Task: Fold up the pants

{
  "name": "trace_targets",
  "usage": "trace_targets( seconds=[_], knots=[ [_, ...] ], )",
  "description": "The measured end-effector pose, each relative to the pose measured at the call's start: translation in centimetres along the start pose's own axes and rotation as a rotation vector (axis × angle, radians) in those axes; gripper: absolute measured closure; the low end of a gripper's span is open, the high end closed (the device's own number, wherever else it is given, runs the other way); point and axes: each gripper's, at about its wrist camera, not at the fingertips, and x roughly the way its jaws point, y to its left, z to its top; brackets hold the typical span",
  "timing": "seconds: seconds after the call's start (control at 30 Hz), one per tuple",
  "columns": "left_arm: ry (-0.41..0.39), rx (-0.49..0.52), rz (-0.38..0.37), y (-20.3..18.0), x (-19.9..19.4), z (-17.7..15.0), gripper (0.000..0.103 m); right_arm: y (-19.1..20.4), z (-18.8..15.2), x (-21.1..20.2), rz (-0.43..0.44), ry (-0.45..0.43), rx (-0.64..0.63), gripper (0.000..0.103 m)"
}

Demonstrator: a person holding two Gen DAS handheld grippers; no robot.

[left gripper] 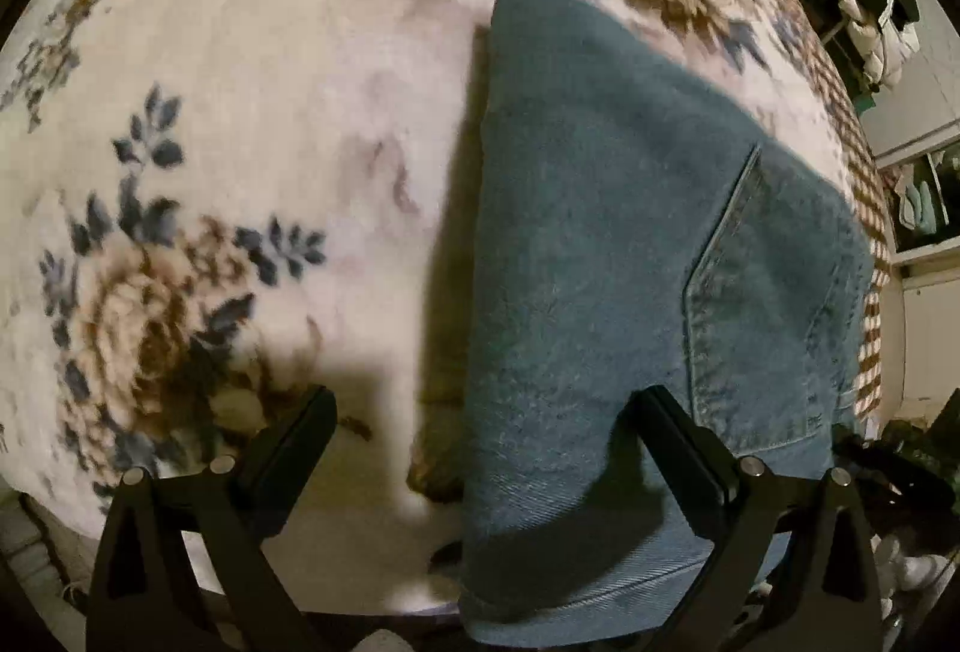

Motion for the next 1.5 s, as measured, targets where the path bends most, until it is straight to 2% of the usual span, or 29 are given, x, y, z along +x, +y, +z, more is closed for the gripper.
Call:
trace_targets(
  seconds=[0.1, 0.17, 0.2, 0.27, 0.37, 0.5, 0.57, 0.67, 0.77, 0.87, 0.93, 0.97, 1.1, 1.23, 1.3, 1.43, 1.5],
  knots=[
    [-0.045, -0.051, -0.04, 0.6, -1.3, 2.1, 0.0, 1.5, 0.6, -1.4, 0.004, 0.03, -0.066, 0.067],
    [-0.074, -0.072, -0.047, 0.8, -1.5, 4.4, 0.0, 3.0, 0.9, -3.1, -0.008, -0.021, -0.133, 0.047],
    [-0.094, -0.083, -0.049, 0.8, -1.5, 5.6, 0.0, 3.9, 1.4, -3.7, -0.014, -0.043, -0.161, 0.044],
    [-0.117, -0.087, -0.042, 0.8, -0.7, 8.2, 0.0, 5.3, 2.5, -4.2, -0.014, -0.078, -0.205, 0.044],
    [-0.079, -0.066, 0.015, 0.6, 2.4, 11.5, 0.0, 7.2, 5.6, -3.6, 0.033, -0.098, -0.179, 0.044],
    [-0.052, -0.04, 0.047, 0.8, 4.3, 13.2, 0.0, 10.2, 8.5, -1.8, 0.062, -0.098, -0.213, 0.044],
    [-0.054, -0.039, 0.045, 1.0, 4.4, 13.3, 0.0, 11.5, 9.7, -0.1, 0.026, -0.105, -0.25, 0.044],
    [-0.057, -0.047, 0.028, 1.5, 4.4, 13.3, 0.0, 10.8, 11.4, 2.2, -0.069, -0.108, -0.267, 0.045],
    [-0.061, -0.057, 0.023, 1.7, 3.6, 12.8, 0.0, 10.3, 11.6, 2.5, -0.063, -0.082, -0.26, 0.045],
    [-0.093, -0.073, -0.049, 1.7, 0.6, 10.9, 0.0, 9.9, 10.2, 0.5, -0.059, -0.072, -0.254, 0.044],
    [-0.102, -0.083, -0.134, 1.8, -1.2, 8.2, 0.0, 8.2, 8.1, -1.5, -0.007, -0.072, -0.224, 0.039],
    [-0.097, -0.084, -0.151, 1.9, -1.7, 6.9, 0.0, 7.3, 6.7, -2.6, 0.022, -0.081, -0.204, 0.034],
    [-0.043, -0.119, -0.2, 2.5, -1.4, 2.0, 0.0, 2.3, 0.5, -4.4, 0.113, -0.067, -0.056, 0.033],
    [0.026, -0.186, -0.251, 3.0, 1.1, -0.5, 0.0, 0.3, -3.2, -0.8, 0.284, 0.003, 0.064, 0.033],
    [0.033, -0.197, -0.271, 2.4, 2.3, -0.6, 0.0, 0.1, -3.5, 1.3, 0.36, 0.0, 0.089, 0.033],
    [0.025, -0.184, -0.27, 2.0, 3.0, -0.9, 0.0, 0.2, -3.2, 5.2, 0.409, -0.019, 0.1, 0.033],
    [0.02, -0.17, -0.272, 2.0, 2.7, -0.8, 0.0, 0.6, -3.2, 5.6, 0.492, -0.044, 0.119, 0.033]
  ],
)
